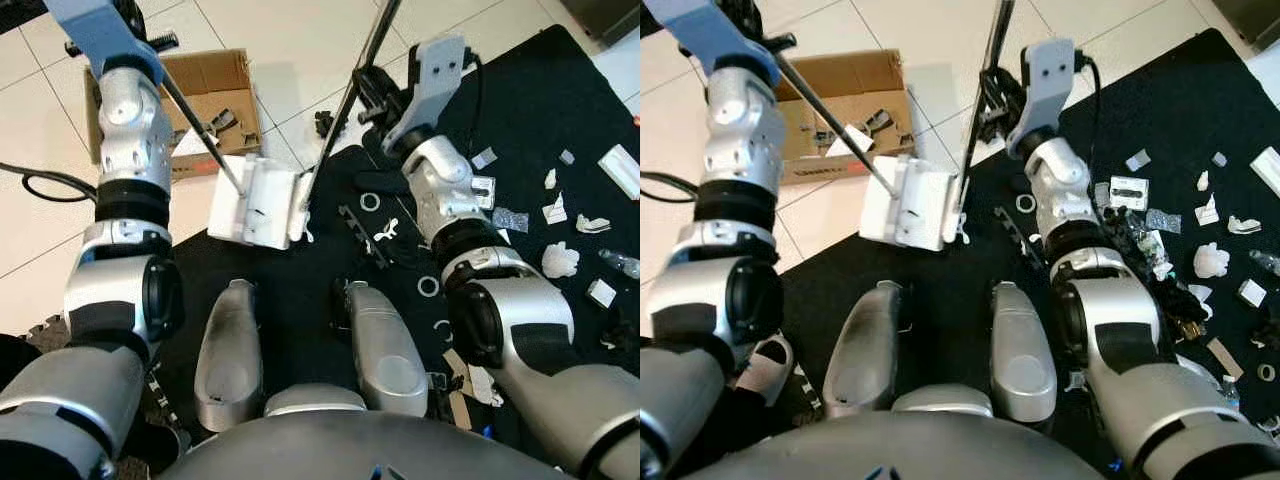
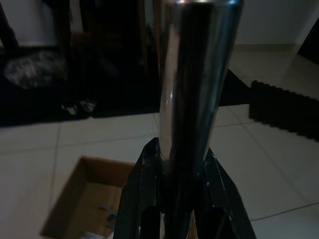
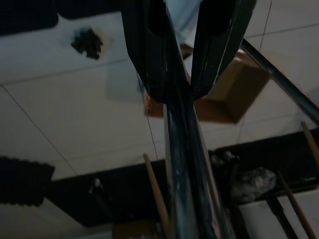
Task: Sweep floor
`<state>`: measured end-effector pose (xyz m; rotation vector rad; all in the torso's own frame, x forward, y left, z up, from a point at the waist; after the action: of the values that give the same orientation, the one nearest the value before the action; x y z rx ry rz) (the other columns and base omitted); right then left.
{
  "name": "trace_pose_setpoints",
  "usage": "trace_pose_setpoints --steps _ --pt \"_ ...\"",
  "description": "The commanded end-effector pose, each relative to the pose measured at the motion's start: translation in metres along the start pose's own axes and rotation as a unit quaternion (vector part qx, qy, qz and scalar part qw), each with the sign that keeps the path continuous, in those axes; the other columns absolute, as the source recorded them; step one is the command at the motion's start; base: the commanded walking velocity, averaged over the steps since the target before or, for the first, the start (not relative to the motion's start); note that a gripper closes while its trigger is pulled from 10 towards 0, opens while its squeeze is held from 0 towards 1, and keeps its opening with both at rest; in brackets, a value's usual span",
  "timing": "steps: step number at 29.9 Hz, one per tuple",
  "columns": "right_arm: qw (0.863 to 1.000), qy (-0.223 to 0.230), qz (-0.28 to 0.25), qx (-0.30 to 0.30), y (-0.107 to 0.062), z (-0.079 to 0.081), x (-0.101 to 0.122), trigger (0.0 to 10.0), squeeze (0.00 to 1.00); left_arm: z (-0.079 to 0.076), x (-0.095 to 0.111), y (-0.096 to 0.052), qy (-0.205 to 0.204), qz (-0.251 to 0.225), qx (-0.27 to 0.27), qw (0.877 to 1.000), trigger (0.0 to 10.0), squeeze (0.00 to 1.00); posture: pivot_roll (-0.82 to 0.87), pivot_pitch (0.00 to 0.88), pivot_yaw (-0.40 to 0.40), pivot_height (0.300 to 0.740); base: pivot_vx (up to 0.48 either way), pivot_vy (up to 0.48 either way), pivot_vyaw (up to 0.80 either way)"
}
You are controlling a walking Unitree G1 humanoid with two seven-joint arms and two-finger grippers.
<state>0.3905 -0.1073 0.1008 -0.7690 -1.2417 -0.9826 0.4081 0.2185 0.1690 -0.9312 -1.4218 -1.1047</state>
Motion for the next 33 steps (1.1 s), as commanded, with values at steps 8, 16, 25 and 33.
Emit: trace_pose_setpoints --steps 8,16,25,33 --pt "0.997 0.024 -0.025 -0.068 -0.017 -0.039 0.007 10.0 0.0 0.023 -0.001 -0.01 0.034 -0.036 0.024 0.999 10.0 0.0 -0.02 0.121 -0.002 0.74 0.0 0.0 0.0" --pt "0.997 0.017 -0.012 -0.074 -0.021 -0.041 0.0 10.0 0.0 0.031 -0.013 -0.011 0.035 -0.011 0.026 0.999 10.0 0.0 -0.02 0.086 -0.001 0.74 0.0 0.0 0.0" --pt "0.996 0.032 -0.012 -0.084 -0.018 -0.043 0.001 10.0 0.0 0.009 -0.04 -0.027 0.038 0.017 0.0 0.999 10.0 0.0 -0.03 0.0 -0.021 0.74 0.0 0.0 0.0" --pt "0.996 0.031 -0.003 -0.082 -0.017 -0.041 -0.003 10.0 0.0 -0.007 -0.044 -0.031 0.047 0.017 -0.022 0.999 10.0 0.0 -0.01 0.0 -0.042 0.74 0.0 0.0 0.0"
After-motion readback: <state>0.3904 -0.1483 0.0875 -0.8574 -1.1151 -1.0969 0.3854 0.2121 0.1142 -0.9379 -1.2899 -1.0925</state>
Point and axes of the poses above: a point about 5 cm out from each wrist's last joint towards the gripper, its own y axis pointing out of the wrist towards the gripper, its own x axis along the axis of the wrist's last joint, z = x × y, the point moved 4 cm from there along y, pointing out of the wrist towards the gripper, and after that the axes turned 4 degrees about y, right-handed, at the moved point
